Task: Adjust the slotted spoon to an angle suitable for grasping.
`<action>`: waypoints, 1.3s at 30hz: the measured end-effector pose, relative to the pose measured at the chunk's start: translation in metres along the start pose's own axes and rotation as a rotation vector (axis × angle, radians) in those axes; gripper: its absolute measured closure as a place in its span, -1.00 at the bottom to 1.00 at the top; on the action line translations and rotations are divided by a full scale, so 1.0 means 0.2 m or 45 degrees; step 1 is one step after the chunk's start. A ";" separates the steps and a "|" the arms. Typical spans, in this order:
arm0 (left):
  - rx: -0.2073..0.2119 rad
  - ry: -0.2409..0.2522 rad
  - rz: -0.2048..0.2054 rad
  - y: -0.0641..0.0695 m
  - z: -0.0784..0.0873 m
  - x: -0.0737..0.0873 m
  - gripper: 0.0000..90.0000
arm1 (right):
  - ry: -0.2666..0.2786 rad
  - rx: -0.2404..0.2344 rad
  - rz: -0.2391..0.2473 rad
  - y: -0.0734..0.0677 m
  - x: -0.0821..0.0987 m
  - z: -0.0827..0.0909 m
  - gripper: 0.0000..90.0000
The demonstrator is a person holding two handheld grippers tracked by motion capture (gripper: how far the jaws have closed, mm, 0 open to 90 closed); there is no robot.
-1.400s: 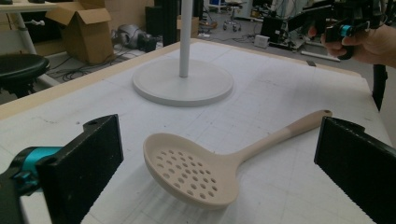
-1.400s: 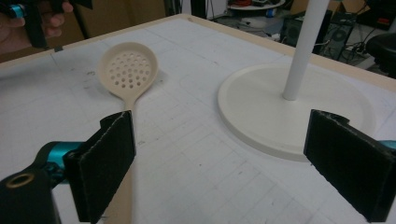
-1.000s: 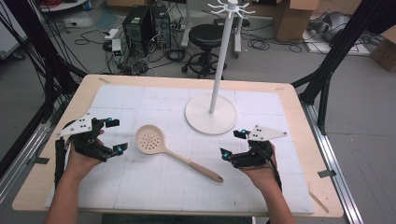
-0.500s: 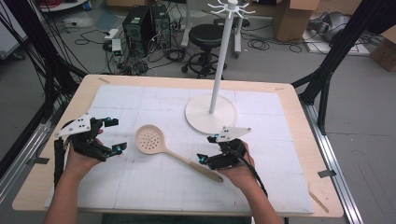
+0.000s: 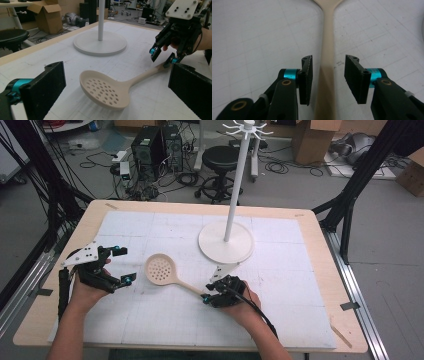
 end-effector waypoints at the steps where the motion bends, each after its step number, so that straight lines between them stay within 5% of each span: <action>1: -0.001 0.000 -0.001 0.00 0.00 0.00 -0.96 | -0.010 0.007 0.004 0.00 0.00 -0.01 0.29; 9: -0.003 0.005 0.001 0.00 0.00 0.00 -0.96 | -0.112 0.032 0.014 0.00 0.04 -0.07 0.38; 10: -0.003 0.005 0.001 0.00 0.00 0.00 -0.96 | -0.112 0.032 0.014 0.00 0.04 -0.07 0.38; 11: -0.003 0.005 0.001 0.00 0.00 0.00 -0.96 | -0.119 0.011 0.026 -0.01 0.03 -0.07 0.60; 22: -0.004 0.018 -0.014 0.01 0.03 -0.03 -0.96 | -0.121 -0.040 0.063 -0.02 0.02 -0.08 0.63; 31: -0.013 0.015 -0.013 0.01 0.03 -0.03 -0.96 | -0.127 -0.099 0.224 -0.10 -0.07 -0.15 0.64; 39: -0.018 0.033 -0.015 0.01 0.05 -0.04 -0.96 | -0.121 -0.131 0.265 -0.19 -0.18 -0.25 0.62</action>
Point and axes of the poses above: each handheld gripper's, and its own axes: z roughly backward along the jaws, x roughly out of its underside, y roughly to its right, the point moved 8 cm from there along -z, roughly forward along the jaws, and after that the axes turned 10 degrees about x, right-handed, at the moved point
